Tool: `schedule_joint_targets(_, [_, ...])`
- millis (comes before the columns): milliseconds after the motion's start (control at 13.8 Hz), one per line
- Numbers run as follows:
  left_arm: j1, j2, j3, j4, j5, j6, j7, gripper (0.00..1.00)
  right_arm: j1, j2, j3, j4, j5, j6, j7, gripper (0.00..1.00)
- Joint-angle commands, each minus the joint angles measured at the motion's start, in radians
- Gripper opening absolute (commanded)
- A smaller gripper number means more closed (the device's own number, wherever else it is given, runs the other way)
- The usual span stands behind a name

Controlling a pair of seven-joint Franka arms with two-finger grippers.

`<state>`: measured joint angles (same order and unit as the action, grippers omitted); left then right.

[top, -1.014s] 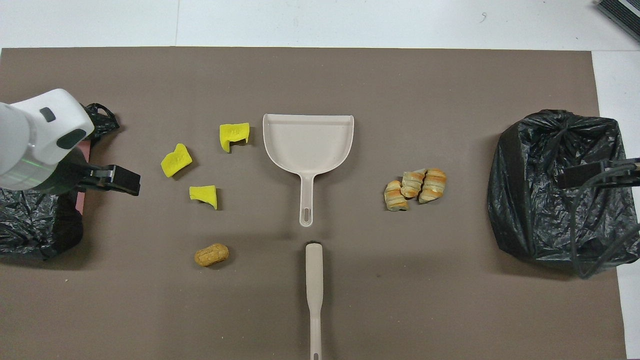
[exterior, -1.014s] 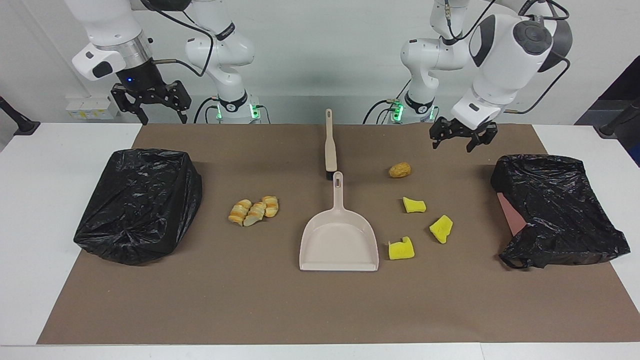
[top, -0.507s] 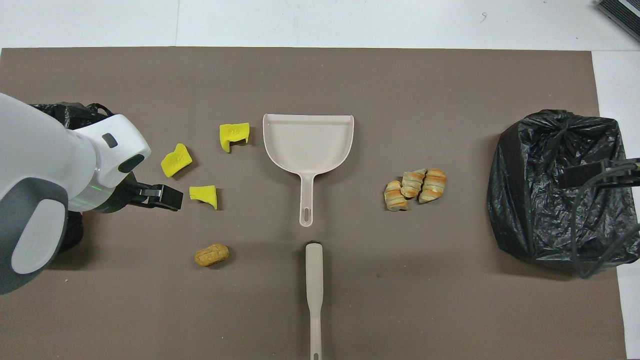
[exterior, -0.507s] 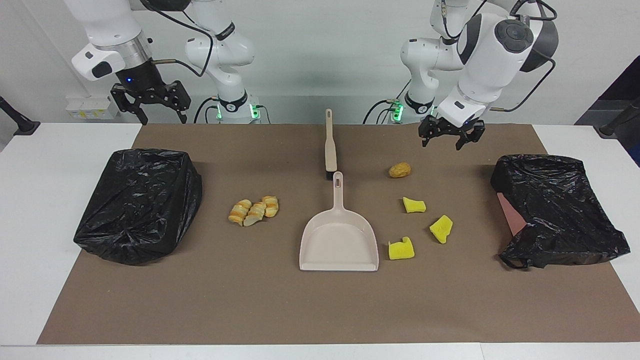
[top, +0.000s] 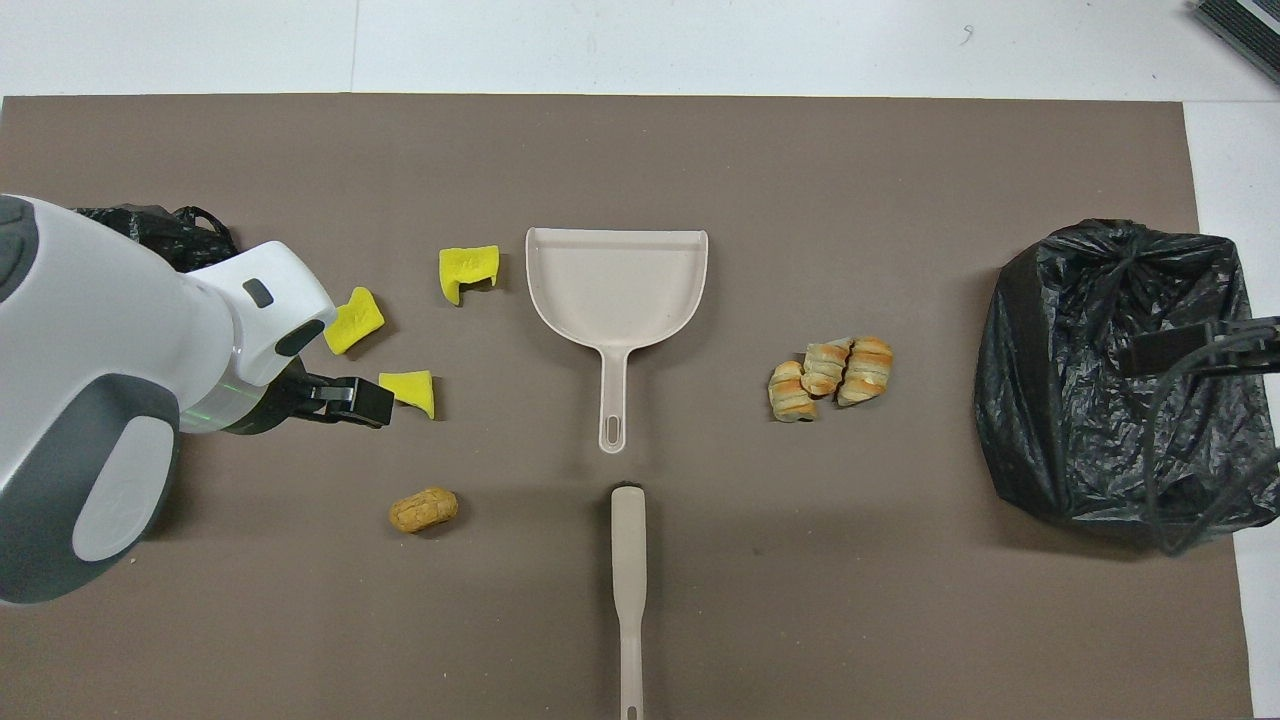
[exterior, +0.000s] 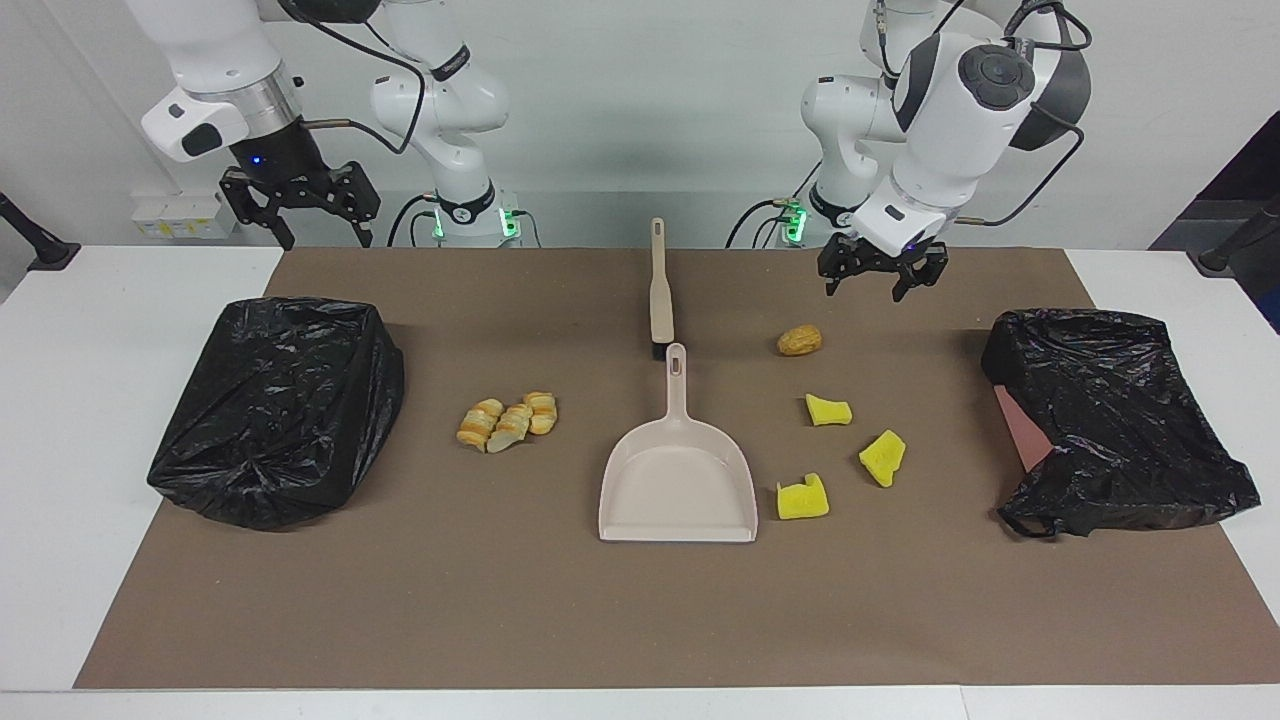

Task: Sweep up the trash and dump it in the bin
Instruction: 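Move the left gripper over the sponges toward the brush handle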

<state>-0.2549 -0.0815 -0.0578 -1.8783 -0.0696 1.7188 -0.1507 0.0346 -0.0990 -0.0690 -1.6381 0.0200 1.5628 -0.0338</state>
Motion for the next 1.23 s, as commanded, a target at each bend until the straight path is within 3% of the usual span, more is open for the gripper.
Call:
schedule_joint_targets(0, [-0.043, -0.04, 0.016, -0.062, -0.012, 0.041, -0.044, 1.0, -0.018, -0.025, 0.001, -0.031, 0.014, 0.017, -0.029, 1.0])
schedule_joint_targets(507, [-0.13, -0.047, 0.015, -0.123, -0.033, 0.05, -0.065, 1.0, -0.018, -0.025, 0.001, -0.031, 0.014, 0.017, -0.029, 1.0])
schedule_joint_targets(1158, [-0.308, -0.049, 0.016, -0.205, -0.059, 0.175, -0.297, 1.0, -0.019, -0.025, 0.001, -0.031, 0.014, 0.014, -0.029, 1.0])
